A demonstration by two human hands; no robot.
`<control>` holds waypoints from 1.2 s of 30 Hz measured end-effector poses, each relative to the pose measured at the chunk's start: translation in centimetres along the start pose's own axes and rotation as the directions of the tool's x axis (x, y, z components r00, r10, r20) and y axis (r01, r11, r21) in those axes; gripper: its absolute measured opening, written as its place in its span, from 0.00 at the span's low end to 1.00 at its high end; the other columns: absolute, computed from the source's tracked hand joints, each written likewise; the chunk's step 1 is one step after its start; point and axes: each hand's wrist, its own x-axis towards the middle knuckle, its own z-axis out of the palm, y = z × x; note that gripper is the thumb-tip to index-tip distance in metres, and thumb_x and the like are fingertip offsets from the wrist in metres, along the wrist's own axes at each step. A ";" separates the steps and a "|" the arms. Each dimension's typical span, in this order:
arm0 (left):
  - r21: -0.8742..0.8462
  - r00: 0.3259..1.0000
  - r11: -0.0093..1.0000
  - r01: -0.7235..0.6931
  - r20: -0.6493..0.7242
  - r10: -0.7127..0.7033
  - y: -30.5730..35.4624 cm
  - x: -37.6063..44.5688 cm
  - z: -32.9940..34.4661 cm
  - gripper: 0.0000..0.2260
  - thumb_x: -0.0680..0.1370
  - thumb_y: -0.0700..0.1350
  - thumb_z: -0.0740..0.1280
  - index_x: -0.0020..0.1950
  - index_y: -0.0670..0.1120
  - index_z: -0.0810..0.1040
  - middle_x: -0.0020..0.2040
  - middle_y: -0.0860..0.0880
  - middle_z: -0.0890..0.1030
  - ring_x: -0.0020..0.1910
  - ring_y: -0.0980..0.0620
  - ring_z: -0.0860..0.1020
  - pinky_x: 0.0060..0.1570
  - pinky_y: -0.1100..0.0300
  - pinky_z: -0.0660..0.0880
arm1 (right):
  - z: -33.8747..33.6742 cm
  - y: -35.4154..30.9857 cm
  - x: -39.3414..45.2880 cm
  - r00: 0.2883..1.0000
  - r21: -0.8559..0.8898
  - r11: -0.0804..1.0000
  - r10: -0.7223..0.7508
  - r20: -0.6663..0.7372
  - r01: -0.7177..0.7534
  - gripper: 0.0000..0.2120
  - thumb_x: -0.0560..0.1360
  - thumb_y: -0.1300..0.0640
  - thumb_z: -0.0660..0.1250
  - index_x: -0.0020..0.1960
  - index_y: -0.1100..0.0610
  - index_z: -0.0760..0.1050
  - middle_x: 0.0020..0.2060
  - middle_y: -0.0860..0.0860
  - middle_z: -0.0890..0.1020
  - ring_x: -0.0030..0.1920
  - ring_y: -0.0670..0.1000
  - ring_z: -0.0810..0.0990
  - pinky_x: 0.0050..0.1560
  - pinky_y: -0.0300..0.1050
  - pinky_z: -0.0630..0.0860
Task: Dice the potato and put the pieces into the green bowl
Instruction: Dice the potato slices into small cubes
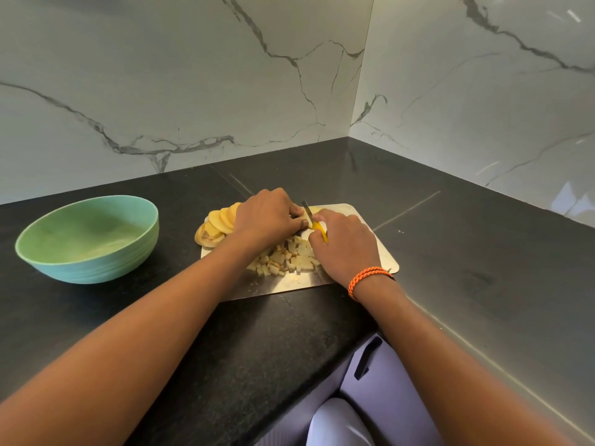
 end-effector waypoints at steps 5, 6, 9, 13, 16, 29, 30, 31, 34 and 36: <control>0.008 1.000 1.000 0.031 -0.005 -0.030 0.1 0.0 0.2 0.15 0.77 0.63 0.74 0.56 0.56 0.89 0.47 0.58 0.88 0.38 0.57 0.80 0.39 0.56 0.80 | -0.1 0.1 -0.2 0.999 -0.012 0.999 -0.033 0.020 0.033 0.18 0.81 0.49 0.61 0.69 0.48 0.77 0.57 0.53 0.82 0.55 0.55 0.79 0.52 0.49 0.75; 0.008 0.999 0.999 0.034 -0.005 -0.034 0.1 0.0 0.2 0.14 0.77 0.63 0.74 0.56 0.56 0.89 0.47 0.58 0.88 0.38 0.57 0.80 0.39 0.56 0.81 | -0.2 0.1 -0.3 0.999 -0.011 0.999 -0.036 0.025 0.037 0.18 0.81 0.49 0.61 0.69 0.48 0.77 0.57 0.53 0.82 0.55 0.55 0.79 0.51 0.49 0.75; 0.007 0.999 0.999 0.032 0.003 -0.032 0.3 0.0 0.0 0.12 0.78 0.60 0.74 0.56 0.56 0.89 0.48 0.59 0.87 0.37 0.57 0.79 0.34 0.59 0.75 | -0.7 0.4 -1.1 0.998 -0.004 0.999 -0.051 0.044 0.051 0.17 0.81 0.49 0.61 0.69 0.48 0.77 0.57 0.52 0.82 0.55 0.54 0.79 0.50 0.49 0.73; 0.007 1.000 1.000 0.022 0.000 -0.022 0.3 -0.3 -0.1 0.12 0.78 0.58 0.74 0.58 0.55 0.88 0.50 0.59 0.87 0.37 0.57 0.77 0.32 0.61 0.69 | -1.6 0.9 -2.6 0.995 0.010 0.999 -0.053 0.087 0.052 0.18 0.81 0.49 0.61 0.69 0.47 0.76 0.55 0.51 0.82 0.53 0.53 0.79 0.48 0.47 0.73; 0.007 1.000 1.000 0.027 0.005 -0.027 0.4 -0.3 -0.1 0.14 0.78 0.59 0.74 0.59 0.55 0.88 0.52 0.59 0.87 0.37 0.57 0.78 0.32 0.61 0.71 | -2.5 1.2 -3.9 0.995 0.003 0.999 -0.043 0.089 0.043 0.18 0.81 0.48 0.61 0.69 0.46 0.76 0.47 0.49 0.82 0.45 0.50 0.79 0.48 0.48 0.77; -0.019 0.998 0.999 0.051 -0.030 -0.052 0.8 -0.6 -0.4 0.15 0.77 0.60 0.75 0.60 0.55 0.87 0.44 0.58 0.86 0.36 0.56 0.78 0.32 0.62 0.69 | -2.8 2.1 -4.3 1.000 0.052 0.998 0.018 0.004 -0.018 0.18 0.80 0.48 0.62 0.69 0.45 0.76 0.34 0.45 0.75 0.38 0.50 0.77 0.41 0.48 0.77; -0.024 0.998 0.998 0.057 -0.029 -0.058 0.7 -0.5 -0.4 0.14 0.77 0.61 0.75 0.59 0.55 0.88 0.42 0.58 0.85 0.36 0.56 0.78 0.32 0.62 0.70 | -2.4 1.8 -3.9 1.000 0.067 0.998 0.018 -0.007 -0.017 0.18 0.80 0.48 0.62 0.69 0.45 0.76 0.35 0.47 0.77 0.39 0.51 0.77 0.42 0.49 0.78; -0.027 0.998 0.998 0.062 -0.024 -0.063 0.6 -0.4 -0.4 0.14 0.77 0.61 0.75 0.58 0.56 0.88 0.41 0.59 0.84 0.37 0.56 0.79 0.32 0.61 0.71 | -2.1 1.6 -3.4 1.000 0.083 0.996 0.018 -0.013 -0.017 0.18 0.79 0.49 0.62 0.69 0.45 0.76 0.36 0.48 0.79 0.40 0.51 0.78 0.44 0.50 0.79; -0.030 0.998 0.997 0.068 -0.011 -0.068 0.3 -0.4 -0.5 0.12 0.77 0.60 0.75 0.57 0.58 0.88 0.43 0.60 0.86 0.39 0.56 0.80 0.33 0.60 0.73 | -1.2 1.0 -1.7 1.000 0.107 0.994 0.021 -0.005 -0.020 0.18 0.79 0.49 0.63 0.68 0.46 0.77 0.41 0.51 0.82 0.44 0.53 0.79 0.46 0.50 0.79; -0.023 0.998 0.998 0.059 -0.020 -0.060 0.4 -0.4 -0.4 0.12 0.77 0.60 0.75 0.57 0.58 0.88 0.43 0.59 0.86 0.39 0.56 0.80 0.34 0.60 0.74 | -0.7 0.8 -0.9 1.000 0.098 0.995 0.021 0.007 -0.021 0.18 0.79 0.49 0.63 0.67 0.46 0.78 0.45 0.52 0.83 0.47 0.54 0.80 0.48 0.49 0.78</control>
